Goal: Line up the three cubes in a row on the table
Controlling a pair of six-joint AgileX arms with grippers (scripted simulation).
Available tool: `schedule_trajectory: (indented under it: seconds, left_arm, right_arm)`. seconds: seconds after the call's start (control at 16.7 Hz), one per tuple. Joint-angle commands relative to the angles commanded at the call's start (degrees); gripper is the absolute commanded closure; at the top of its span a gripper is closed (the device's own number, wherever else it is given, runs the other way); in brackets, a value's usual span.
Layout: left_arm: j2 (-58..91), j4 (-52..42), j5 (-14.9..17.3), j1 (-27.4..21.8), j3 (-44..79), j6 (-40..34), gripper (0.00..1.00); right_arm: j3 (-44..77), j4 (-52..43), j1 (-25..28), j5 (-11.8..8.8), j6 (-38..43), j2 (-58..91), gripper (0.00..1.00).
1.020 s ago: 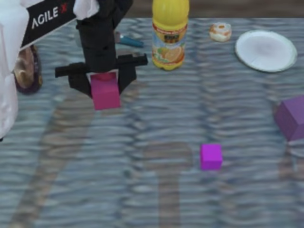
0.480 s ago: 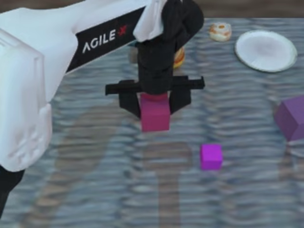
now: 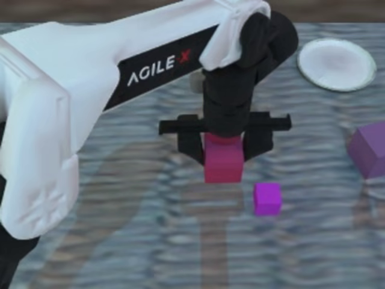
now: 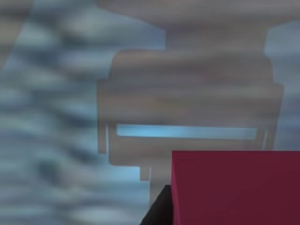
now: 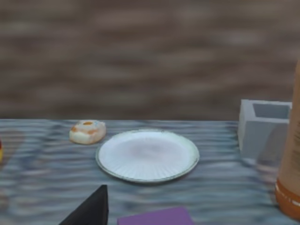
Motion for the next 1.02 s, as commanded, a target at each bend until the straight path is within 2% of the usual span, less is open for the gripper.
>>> schedule_trajectory:
  seconds: [0.18, 0.48, 0.78, 1.02]
  left_arm:
    - [0.10, 2.36, -0.14, 0.07, -2.30, -0.08, 1.00]
    - [1.16, 13.07, -0.04, -0.21, -11.48, -0.27, 1.00]
    - [1.47, 14.70, 0.00, -0.36, -13.02, -0.30, 1.00]
    - [1.47, 14.70, 0.00, -0.36, -13.02, -0.30, 0.70]
  right_arm:
    - [0.00, 0.00, 0.00, 0.00, 0.00, 0.00, 0.00]
    - [0.00, 0.00, 0.00, 0.00, 0.00, 0.00, 0.00]
    - [0.00, 0.00, 0.00, 0.00, 0.00, 0.00, 0.00]
    - [0.00, 0.00, 0.00, 0.00, 0.00, 0.00, 0.00]
